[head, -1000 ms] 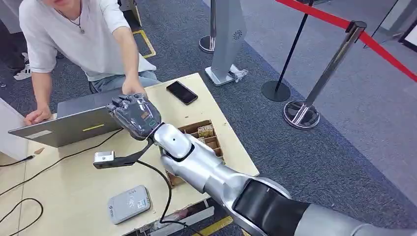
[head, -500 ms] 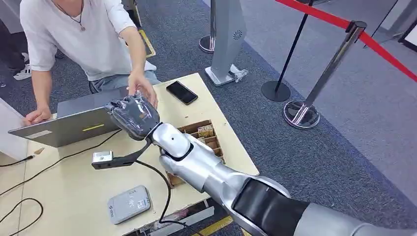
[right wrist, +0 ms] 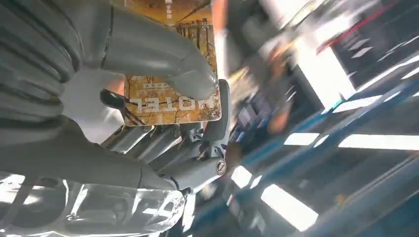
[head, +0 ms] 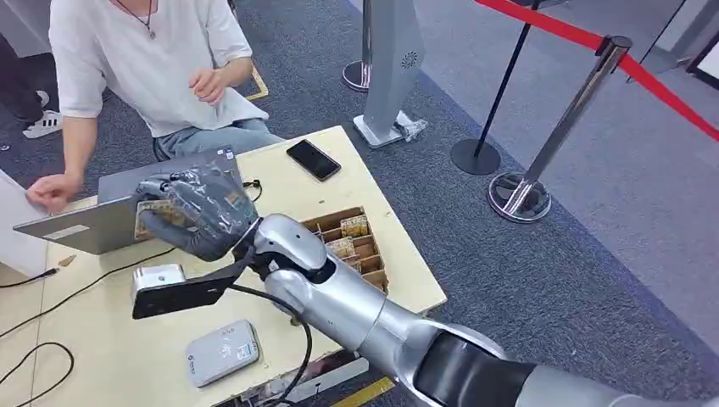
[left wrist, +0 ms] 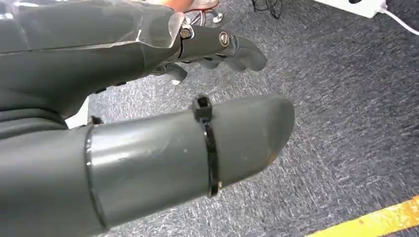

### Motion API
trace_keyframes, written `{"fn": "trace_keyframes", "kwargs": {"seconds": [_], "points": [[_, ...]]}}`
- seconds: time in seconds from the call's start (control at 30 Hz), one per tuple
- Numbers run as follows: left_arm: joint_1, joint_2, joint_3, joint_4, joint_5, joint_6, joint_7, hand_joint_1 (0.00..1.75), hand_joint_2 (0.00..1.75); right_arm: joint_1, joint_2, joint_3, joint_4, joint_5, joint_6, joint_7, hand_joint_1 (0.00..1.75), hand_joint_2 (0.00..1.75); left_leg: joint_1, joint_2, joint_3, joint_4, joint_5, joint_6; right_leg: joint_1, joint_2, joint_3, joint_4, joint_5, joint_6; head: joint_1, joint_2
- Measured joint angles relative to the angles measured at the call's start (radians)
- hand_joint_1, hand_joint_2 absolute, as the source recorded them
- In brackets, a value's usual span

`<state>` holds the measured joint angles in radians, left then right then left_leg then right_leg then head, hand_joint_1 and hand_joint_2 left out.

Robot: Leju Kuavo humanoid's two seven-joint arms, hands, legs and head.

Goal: Pass the card to the sensor for recognition and then transmit it.

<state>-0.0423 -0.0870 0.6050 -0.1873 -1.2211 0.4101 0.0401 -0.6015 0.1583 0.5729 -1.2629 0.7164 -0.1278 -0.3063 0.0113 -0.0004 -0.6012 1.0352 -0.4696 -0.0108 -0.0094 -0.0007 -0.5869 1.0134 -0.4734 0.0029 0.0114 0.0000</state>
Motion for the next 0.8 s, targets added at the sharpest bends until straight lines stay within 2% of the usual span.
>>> {"fn": "trace_keyframes", "kwargs": {"seconds": [0.1,0.2,0.53,0.8], "points": [[0.0,0.0,0.004,0.0,0.0,-0.002,-0.004,0.0,0.0,0.021,-0.004,0.027,-0.035,-0.092,0.085,-0.009,1.75,1.75,0.0,0.0,0.0,0.0,0.0,0.0,0.0,0.0,0.0,0.0,0.0,0.0,0.0,0.0],[0.0,0.0,0.012,0.0,-0.002,-0.002,-0.009,0.0,0.0,0.037,-0.008,0.052,-0.032,-0.158,0.129,-0.027,1.75,1.75,0.0,0.0,0.0,0.0,0.0,0.0,0.0,0.0,0.0,0.0,0.0,0.0,0.0,0.0],[-0.001,0.0,0.018,0.0,-0.018,-0.002,-0.012,0.0,0.0,0.055,-0.013,0.152,0.143,-0.215,0.163,-0.053,1.75,1.75,0.0,0.0,0.0,0.0,0.0,0.0,0.0,0.0,0.0,0.0,0.0,0.0,0.0,0.0],[-0.002,0.0,0.018,0.0,-0.03,-0.002,-0.012,0.0,0.0,0.035,0.01,0.224,0.373,-0.217,0.147,-0.073,1.75,1.75,0.0,0.0,0.0,0.0,0.0,0.0,0.0,0.0,0.0,0.0,0.0,0.0,0.0,0.0]]}}
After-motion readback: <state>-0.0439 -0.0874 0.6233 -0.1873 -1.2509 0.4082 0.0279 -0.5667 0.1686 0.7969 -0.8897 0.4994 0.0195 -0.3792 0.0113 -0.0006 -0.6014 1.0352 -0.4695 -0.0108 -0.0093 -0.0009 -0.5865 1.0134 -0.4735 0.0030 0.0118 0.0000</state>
